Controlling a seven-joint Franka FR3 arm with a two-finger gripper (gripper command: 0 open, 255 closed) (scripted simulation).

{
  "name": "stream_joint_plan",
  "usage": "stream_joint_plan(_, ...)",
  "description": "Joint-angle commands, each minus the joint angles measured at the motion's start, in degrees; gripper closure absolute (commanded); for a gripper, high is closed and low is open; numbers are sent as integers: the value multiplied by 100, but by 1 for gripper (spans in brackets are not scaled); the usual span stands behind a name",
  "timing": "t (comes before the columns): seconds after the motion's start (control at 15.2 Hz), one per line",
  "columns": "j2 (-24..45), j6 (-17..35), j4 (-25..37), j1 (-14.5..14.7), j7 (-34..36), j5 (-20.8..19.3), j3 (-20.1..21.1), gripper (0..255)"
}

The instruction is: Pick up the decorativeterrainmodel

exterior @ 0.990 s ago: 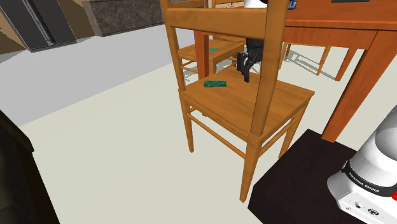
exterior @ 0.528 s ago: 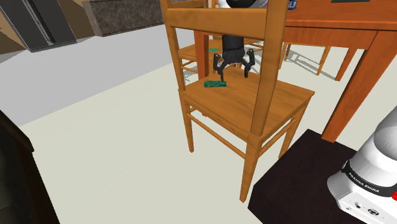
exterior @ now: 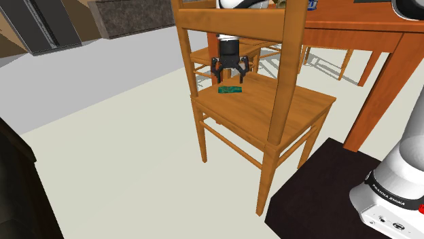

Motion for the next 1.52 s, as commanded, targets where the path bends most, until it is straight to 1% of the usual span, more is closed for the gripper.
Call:
stream_joint_plan(0.0,452,-16,511,48,456,-28,-68,0)
stream_joint_plan(0.2,1096,-90,1300,102,1008,-45,-205,0)
stream_joint_plan(0.66,1128,424,811,91,928,-43,-223,0)
stream_joint_plan(0.79,1133,465,774,90,922,-44,-224,0)
stream_joint_plan(0.86,1113,487,732,89,920,-39,-222,255)
stream_joint_plan(1.45,1133,464,775,90,922,-44,-224,255)
